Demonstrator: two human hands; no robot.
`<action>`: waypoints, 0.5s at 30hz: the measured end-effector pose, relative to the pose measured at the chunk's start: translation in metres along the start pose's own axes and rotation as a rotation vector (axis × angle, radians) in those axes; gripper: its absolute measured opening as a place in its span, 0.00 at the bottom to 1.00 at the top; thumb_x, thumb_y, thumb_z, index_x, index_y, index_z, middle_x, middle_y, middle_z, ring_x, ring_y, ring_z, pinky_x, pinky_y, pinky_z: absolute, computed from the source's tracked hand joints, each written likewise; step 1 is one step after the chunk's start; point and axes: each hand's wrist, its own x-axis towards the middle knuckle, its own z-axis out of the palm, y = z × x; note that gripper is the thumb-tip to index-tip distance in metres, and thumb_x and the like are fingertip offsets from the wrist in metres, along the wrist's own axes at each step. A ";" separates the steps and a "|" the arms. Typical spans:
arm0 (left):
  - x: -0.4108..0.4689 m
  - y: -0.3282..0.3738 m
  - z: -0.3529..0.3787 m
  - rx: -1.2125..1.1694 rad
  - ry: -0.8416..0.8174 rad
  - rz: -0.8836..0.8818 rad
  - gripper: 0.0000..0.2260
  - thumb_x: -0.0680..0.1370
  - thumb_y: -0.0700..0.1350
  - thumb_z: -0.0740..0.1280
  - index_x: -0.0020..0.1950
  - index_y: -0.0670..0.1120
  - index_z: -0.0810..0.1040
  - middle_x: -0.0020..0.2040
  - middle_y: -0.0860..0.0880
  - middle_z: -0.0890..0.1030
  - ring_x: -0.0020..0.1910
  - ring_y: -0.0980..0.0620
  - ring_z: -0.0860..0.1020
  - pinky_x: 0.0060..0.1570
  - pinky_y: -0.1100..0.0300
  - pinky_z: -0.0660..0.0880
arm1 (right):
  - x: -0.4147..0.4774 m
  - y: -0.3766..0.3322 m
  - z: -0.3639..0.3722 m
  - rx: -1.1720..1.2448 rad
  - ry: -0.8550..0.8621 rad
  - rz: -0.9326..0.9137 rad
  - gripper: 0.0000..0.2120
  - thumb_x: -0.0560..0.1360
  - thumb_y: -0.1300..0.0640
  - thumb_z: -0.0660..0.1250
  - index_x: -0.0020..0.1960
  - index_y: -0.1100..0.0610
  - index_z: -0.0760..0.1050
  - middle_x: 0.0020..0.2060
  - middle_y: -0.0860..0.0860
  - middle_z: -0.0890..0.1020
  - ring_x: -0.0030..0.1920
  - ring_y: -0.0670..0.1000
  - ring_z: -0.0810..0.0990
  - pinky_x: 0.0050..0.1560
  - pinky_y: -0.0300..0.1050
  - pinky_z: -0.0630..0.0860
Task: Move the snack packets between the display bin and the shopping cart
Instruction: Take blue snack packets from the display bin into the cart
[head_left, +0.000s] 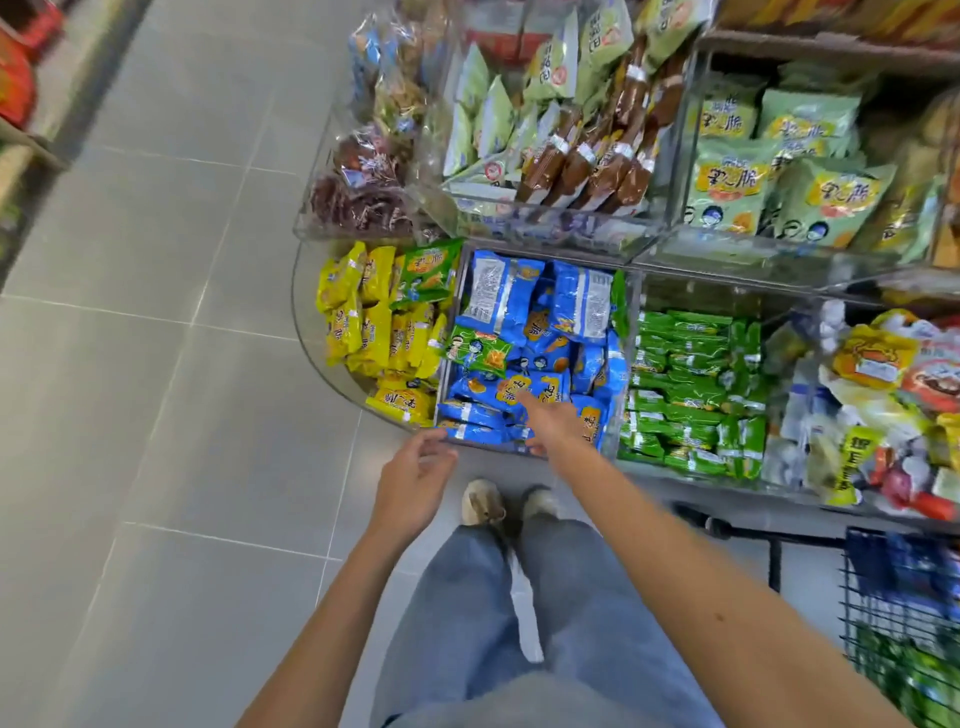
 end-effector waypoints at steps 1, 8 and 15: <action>0.007 -0.001 0.001 0.014 -0.019 -0.023 0.10 0.77 0.42 0.66 0.58 0.49 0.75 0.55 0.50 0.79 0.51 0.51 0.77 0.51 0.59 0.71 | 0.006 -0.006 0.007 0.049 -0.003 0.073 0.30 0.73 0.42 0.66 0.65 0.62 0.67 0.57 0.57 0.76 0.48 0.56 0.77 0.45 0.47 0.76; 0.040 -0.003 0.013 0.041 -0.076 -0.139 0.19 0.77 0.45 0.66 0.68 0.47 0.72 0.65 0.47 0.75 0.63 0.49 0.73 0.58 0.60 0.66 | 0.029 -0.017 0.014 0.381 0.074 0.226 0.22 0.73 0.56 0.71 0.63 0.61 0.68 0.51 0.58 0.75 0.40 0.55 0.77 0.35 0.43 0.79; 0.046 0.009 0.019 0.087 0.047 0.040 0.15 0.76 0.45 0.67 0.62 0.48 0.74 0.60 0.50 0.78 0.57 0.53 0.75 0.53 0.61 0.68 | -0.017 0.012 -0.024 0.148 0.372 -0.226 0.13 0.70 0.59 0.73 0.52 0.59 0.75 0.32 0.48 0.73 0.33 0.48 0.72 0.41 0.43 0.72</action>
